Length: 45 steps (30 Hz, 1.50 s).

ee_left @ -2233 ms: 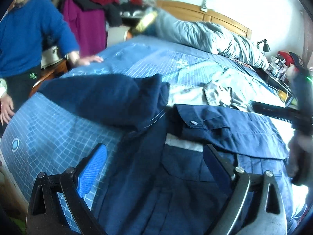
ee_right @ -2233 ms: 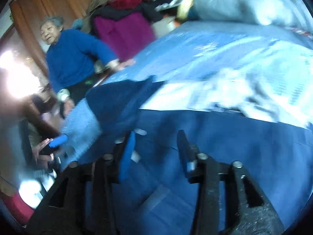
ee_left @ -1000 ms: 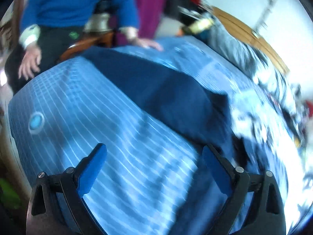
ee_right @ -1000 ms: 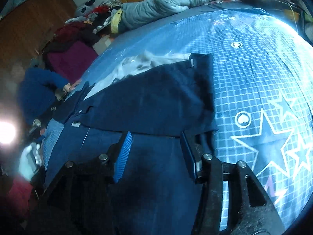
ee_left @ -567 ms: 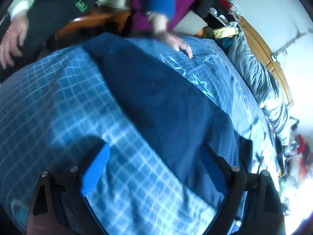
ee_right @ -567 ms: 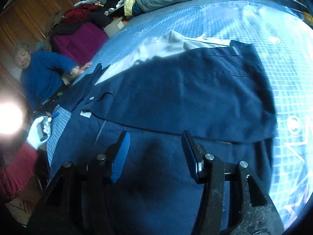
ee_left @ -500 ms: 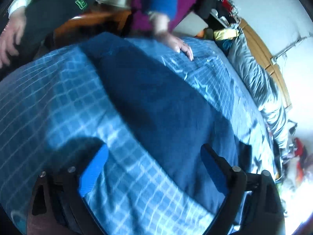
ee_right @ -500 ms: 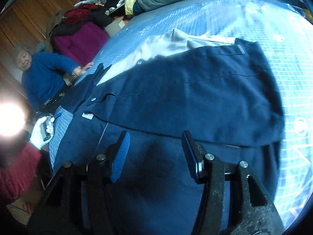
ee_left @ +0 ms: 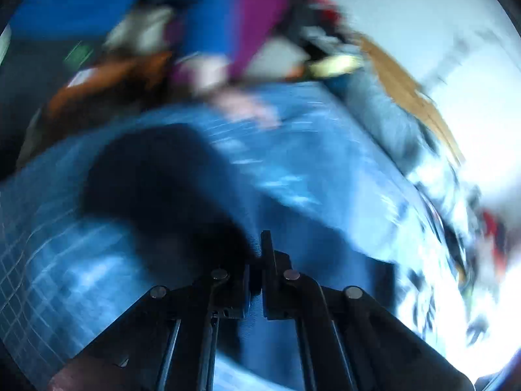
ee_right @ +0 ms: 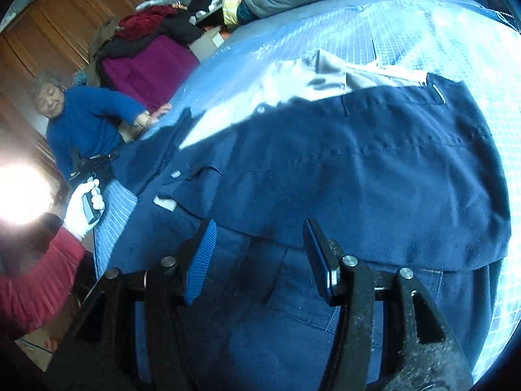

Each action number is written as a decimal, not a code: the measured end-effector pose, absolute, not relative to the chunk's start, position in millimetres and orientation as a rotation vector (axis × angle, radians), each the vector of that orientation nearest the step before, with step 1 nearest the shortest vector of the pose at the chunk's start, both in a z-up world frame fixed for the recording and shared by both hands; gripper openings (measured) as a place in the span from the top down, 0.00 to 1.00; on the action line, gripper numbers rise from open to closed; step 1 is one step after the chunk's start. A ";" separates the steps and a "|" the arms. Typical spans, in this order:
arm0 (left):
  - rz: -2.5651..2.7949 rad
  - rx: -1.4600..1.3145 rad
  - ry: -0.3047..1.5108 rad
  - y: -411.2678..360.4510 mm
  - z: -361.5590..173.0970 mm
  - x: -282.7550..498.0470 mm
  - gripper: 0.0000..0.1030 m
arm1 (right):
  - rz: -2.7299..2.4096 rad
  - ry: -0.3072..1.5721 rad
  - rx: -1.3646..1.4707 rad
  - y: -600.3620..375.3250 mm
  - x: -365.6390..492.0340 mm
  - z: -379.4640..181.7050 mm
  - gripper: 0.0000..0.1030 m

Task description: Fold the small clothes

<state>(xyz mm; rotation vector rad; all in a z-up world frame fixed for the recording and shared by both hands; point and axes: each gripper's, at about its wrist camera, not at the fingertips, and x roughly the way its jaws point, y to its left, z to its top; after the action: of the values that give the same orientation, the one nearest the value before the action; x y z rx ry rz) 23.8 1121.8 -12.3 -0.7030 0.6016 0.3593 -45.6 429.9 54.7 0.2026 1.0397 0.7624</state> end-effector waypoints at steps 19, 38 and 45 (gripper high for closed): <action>-0.354 -0.648 0.743 828.6 -7.5 23.3 0.52 | 0.822 1.078 0.413 398.9 -17.1 45.1 0.20; 0.073 -0.628 0.873 948.4 -88.3 -9.3 0.47 | 0.863 0.770 -0.601 595.8 -72.4 55.7 0.65; 0.066 -0.616 0.867 945.2 -91.4 17.2 0.33 | 0.813 0.589 -0.848 626.2 -86.3 39.7 0.40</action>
<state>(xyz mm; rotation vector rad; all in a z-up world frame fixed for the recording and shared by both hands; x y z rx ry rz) 17.2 945.2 -91.4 -0.6155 0.8667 0.0663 -86.3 626.2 39.7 -0.8482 0.5894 0.8129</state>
